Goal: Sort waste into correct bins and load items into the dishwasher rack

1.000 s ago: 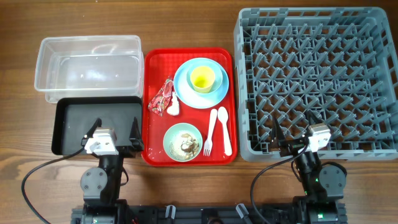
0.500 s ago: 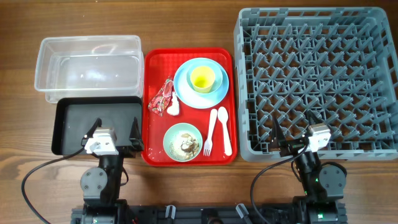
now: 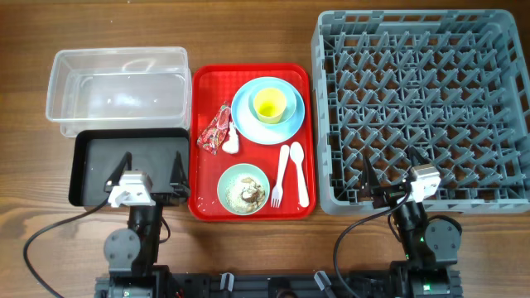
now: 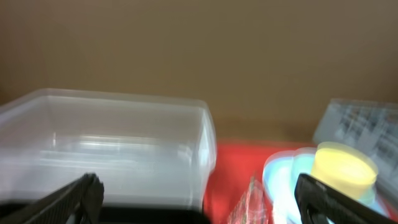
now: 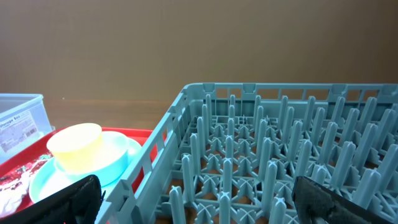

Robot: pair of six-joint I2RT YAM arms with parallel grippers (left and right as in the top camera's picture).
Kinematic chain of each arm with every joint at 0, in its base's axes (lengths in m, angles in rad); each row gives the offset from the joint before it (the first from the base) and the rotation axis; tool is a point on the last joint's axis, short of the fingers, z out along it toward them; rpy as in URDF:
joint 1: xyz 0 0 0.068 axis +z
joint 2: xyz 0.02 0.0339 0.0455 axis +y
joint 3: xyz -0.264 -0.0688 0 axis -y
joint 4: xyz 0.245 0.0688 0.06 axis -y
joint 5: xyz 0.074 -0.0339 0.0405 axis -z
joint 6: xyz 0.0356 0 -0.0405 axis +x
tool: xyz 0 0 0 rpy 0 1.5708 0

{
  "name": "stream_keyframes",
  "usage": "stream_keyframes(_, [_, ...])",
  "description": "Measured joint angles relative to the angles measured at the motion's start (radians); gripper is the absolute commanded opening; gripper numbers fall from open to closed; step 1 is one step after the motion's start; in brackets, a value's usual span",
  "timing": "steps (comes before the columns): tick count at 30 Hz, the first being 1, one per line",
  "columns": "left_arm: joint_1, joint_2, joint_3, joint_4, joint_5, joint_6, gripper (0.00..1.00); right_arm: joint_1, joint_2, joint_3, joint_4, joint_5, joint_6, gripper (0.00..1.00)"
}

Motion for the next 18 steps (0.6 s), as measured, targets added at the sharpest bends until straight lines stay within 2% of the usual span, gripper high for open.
stream_keyframes(3, [0.003,0.002,0.0,0.186,0.077,0.0,1.0,0.0,0.0,0.0,-0.001,0.0,0.0,1.0])
stream_keyframes(7, [0.003,0.005,0.0,0.328,0.198,0.0,1.0,0.0,0.0,0.0,0.0,0.0,0.0,1.0])
stream_keyframes(8, [0.003,0.003,0.002,0.398,0.221,-0.015,1.0,0.0,0.0,0.0,0.0,0.0,0.0,1.0])
stream_keyframes(9, [0.003,0.004,0.03,0.389,0.24,-0.056,1.0,0.0,0.0,0.0,0.0,0.0,0.0,1.0])
stream_keyframes(11, [0.004,0.048,0.168,0.183,0.247,-0.105,1.0,0.0,0.0,0.0,0.0,0.0,0.0,1.0])
stream_keyframes(13, [0.004,0.185,0.432,-0.121,0.255,-0.129,1.0,0.0,0.001,0.0,0.0,0.0,0.0,1.0])
stream_keyframes(18, [0.005,0.701,1.13,-0.792,0.344,-0.143,1.0,0.0,-0.001,0.0,-0.001,0.0,0.0,1.0])
